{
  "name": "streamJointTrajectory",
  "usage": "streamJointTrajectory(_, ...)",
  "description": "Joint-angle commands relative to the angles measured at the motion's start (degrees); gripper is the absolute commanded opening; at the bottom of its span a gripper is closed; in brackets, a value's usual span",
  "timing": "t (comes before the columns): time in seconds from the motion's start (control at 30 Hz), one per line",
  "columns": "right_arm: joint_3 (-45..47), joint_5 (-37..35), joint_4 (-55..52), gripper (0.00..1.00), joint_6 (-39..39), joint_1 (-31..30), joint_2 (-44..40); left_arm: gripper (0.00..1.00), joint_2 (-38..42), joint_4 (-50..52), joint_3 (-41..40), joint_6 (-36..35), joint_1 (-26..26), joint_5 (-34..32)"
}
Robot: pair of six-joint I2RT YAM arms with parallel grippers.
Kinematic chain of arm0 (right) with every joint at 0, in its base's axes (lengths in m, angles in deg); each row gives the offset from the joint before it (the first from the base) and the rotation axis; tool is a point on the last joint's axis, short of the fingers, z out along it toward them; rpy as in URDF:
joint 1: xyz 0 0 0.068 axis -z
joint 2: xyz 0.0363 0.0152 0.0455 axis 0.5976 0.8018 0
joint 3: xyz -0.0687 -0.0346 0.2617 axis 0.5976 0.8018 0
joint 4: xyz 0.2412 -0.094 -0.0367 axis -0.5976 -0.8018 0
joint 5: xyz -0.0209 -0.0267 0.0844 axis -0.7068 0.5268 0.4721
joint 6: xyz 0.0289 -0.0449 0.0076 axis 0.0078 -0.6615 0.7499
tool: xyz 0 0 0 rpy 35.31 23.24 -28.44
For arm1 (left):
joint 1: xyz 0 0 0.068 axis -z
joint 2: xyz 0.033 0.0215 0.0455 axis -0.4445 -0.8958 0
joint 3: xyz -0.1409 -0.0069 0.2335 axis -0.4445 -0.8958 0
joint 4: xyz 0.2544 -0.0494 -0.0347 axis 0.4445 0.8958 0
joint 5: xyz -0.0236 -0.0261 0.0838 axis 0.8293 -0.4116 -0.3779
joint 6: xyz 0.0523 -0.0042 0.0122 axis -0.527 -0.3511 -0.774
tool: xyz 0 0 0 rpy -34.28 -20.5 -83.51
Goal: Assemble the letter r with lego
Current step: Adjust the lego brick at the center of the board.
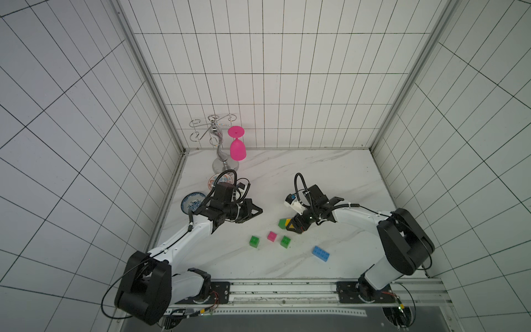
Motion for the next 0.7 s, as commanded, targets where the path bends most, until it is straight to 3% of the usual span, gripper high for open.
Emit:
streamJointTrajectory(0.0,-2.9,2.7,1.1,0.66,1.9,0.7,1.8,0.00,0.2,-0.1,-0.8,-0.9,-0.6,-0.1)
streamJointTrajectory(0.27,-5.0,6.6,2.2,0.59,3.7,1.7,5.2,0.00,-0.2,-0.2,-1.4,-1.5,-1.3,0.3)
streamJointTrajectory(0.5,-6.7,18.6,8.0,0.46,12.4,6.4,11.2,0.00,-0.3,-0.1,-2.0,-1.8,-1.5,0.6)
streamJointTrajectory(0.67,-7.0,26.1,13.8,0.45,19.5,9.1,15.6,0.00,-0.1,-0.2,-2.2,-2.0,-1.7,0.8)
